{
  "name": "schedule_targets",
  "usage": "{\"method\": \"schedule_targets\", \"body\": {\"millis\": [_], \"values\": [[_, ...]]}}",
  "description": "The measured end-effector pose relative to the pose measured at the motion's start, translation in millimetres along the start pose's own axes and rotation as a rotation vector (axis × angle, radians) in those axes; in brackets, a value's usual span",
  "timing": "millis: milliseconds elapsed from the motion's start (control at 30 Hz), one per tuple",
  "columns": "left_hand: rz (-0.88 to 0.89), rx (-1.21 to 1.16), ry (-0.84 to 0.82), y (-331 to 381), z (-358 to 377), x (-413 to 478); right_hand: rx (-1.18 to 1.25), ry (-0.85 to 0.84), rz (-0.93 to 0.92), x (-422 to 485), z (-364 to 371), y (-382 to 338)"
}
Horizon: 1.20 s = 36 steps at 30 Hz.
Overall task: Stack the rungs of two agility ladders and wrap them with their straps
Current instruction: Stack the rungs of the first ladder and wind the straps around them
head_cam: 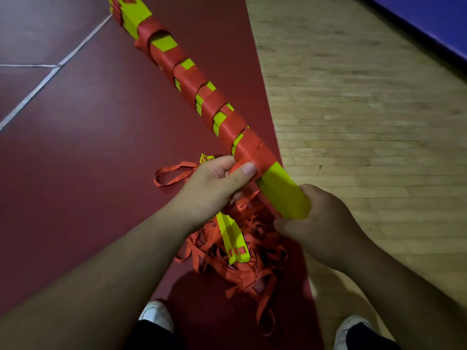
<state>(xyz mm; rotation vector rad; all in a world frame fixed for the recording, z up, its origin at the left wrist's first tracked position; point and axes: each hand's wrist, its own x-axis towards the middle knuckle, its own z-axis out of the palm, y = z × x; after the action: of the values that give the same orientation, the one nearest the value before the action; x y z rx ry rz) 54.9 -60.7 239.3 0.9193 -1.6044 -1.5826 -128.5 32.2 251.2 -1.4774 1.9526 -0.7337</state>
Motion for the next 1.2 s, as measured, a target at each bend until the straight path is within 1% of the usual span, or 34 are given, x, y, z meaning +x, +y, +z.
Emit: {"method": "schedule_targets", "body": {"millis": [100, 200, 267, 300, 333, 367, 400, 467, 500, 567, 633, 700, 733, 867, 933, 1067, 1100, 1133, 1200], "values": [[-0.003, 0.005, -0.129, -1, -13, 0, 0.22, -0.158, 0.025, -1, -9, 0], [-0.021, 0.066, -0.243, 1, -16, 0, 0.444, -0.409, 0.025, -5, -6, 1], [-0.015, 0.007, -0.259, 1, -16, -3, 0.592, -0.56, 0.056, -5, -10, 0], [0.001, -0.011, -0.232, 1, -14, -4, 0.629, -0.608, 0.072, -5, -14, -1], [0.018, -0.022, -0.207, 2, -12, -5, 0.607, -0.616, 0.073, -4, -18, -1], [0.028, -0.031, -0.182, 5, -8, -5, 0.505, -0.569, 0.048, -2, -20, 0], [0.045, -0.024, -0.162, 8, -6, -4, 0.35, -0.463, 0.013, 0, -20, 0], [0.072, 0.015, -0.106, 15, -1, -2, 0.049, -0.167, -0.052, 1, -13, 0], [0.08, 0.037, -0.085, 19, 1, -2, -0.06, -0.043, -0.071, -1, -7, 0], [0.102, 0.059, -0.076, 25, 7, -3, -0.18, 0.105, -0.076, -3, 4, -1], [0.109, 0.064, -0.112, 30, 12, -5, -0.18, 0.184, -0.048, -1, 4, 2], [0.103, 0.023, -0.185, 35, 11, -5, -0.145, 0.21, -0.019, 3, -2, 4], [0.094, 0.015, -0.215, 34, 8, -4, -0.125, 0.195, -0.012, 3, -4, 4], [0.031, 0.137, -0.306, 34, -3, -6, -0.011, 0.086, 0.02, -2, 0, 5], [-0.021, 0.135, -0.295, 33, -5, -6, 0.037, 0.048, 0.055, -1, 1, 6], [-0.111, -0.003, -0.243, 28, -6, -6, 0.137, -0.007, 0.089, 2, 2, 6], [-0.112, 0.029, -0.236, 27, -7, -7, 0.145, -0.008, 0.098, 3, 2, 6], [-0.091, 0.131, -0.22, 24, -8, -7, 0.148, 0.003, 0.113, 4, 2, 7], [-0.023, 0.449, -0.144, 17, -10, -6, 0.144, 0.072, 0.159, 9, 1, 12]]}}
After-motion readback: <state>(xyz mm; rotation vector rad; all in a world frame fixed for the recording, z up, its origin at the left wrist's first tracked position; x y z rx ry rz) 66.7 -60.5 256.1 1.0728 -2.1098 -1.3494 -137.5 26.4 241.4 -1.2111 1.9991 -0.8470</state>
